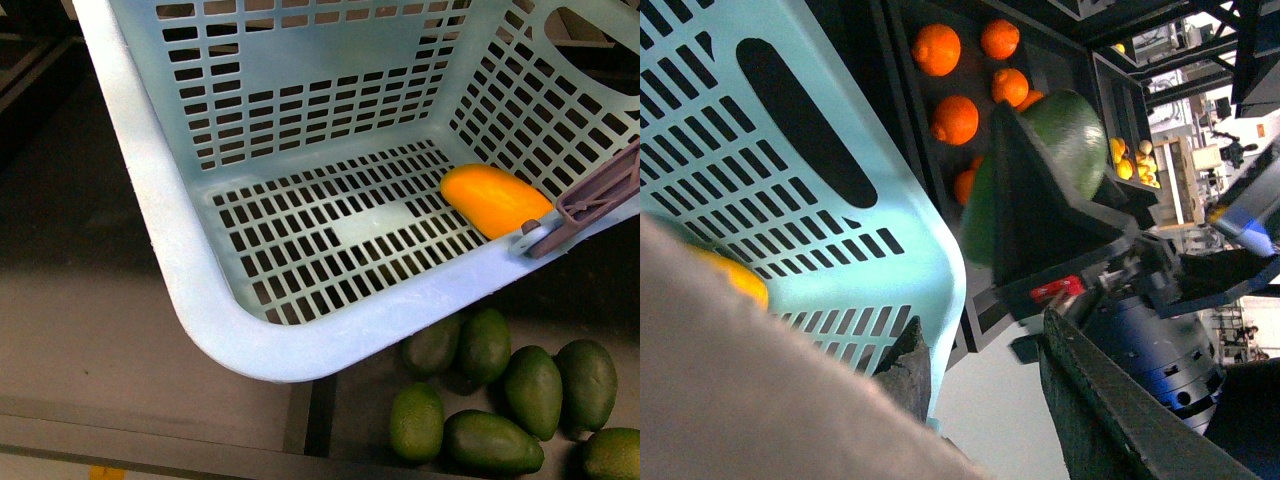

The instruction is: Pick mango and avocado into basket

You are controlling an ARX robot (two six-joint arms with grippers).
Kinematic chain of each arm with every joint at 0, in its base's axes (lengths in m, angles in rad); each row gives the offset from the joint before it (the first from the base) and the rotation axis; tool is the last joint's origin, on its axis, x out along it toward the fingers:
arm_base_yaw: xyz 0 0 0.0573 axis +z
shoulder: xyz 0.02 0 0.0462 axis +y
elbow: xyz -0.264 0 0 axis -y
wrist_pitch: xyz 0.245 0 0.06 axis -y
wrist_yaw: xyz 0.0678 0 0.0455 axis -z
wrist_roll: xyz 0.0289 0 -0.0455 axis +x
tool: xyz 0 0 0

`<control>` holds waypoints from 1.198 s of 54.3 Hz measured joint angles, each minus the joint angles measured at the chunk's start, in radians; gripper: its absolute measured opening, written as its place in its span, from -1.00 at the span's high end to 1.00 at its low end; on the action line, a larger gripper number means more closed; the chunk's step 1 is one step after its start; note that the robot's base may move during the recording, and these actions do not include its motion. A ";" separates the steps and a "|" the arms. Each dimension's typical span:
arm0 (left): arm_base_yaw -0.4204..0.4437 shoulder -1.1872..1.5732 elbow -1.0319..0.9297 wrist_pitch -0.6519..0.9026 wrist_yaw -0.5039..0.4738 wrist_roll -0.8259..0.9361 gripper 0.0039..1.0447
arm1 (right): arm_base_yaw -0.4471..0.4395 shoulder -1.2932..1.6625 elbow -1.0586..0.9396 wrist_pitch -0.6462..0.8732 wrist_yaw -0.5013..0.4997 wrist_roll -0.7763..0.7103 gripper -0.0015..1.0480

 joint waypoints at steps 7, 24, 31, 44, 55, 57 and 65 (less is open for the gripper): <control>0.000 0.000 0.000 0.000 -0.005 0.002 0.42 | 0.057 0.071 0.044 0.007 0.040 0.040 -0.01; 0.000 0.000 0.000 0.000 -0.003 0.001 0.42 | 0.093 0.116 0.079 -0.010 0.068 0.087 -0.44; 0.000 0.000 0.000 0.000 -0.006 0.001 0.42 | 0.092 0.101 0.075 -0.026 0.069 0.117 -0.86; 0.000 0.000 -0.001 0.000 -0.002 0.001 0.42 | 0.057 -0.079 -0.003 -0.128 0.149 0.126 -0.83; 0.000 0.000 -0.001 0.000 -0.002 0.000 0.42 | 0.015 -0.169 -0.166 0.116 -0.050 0.022 -0.30; 0.000 0.000 -0.001 0.000 -0.003 0.000 0.42 | 0.014 -0.186 -0.199 0.125 -0.057 0.012 -0.20; 0.000 0.000 -0.001 0.000 -0.002 0.002 0.42 | -0.001 -0.272 -0.322 0.149 -0.069 -0.005 0.26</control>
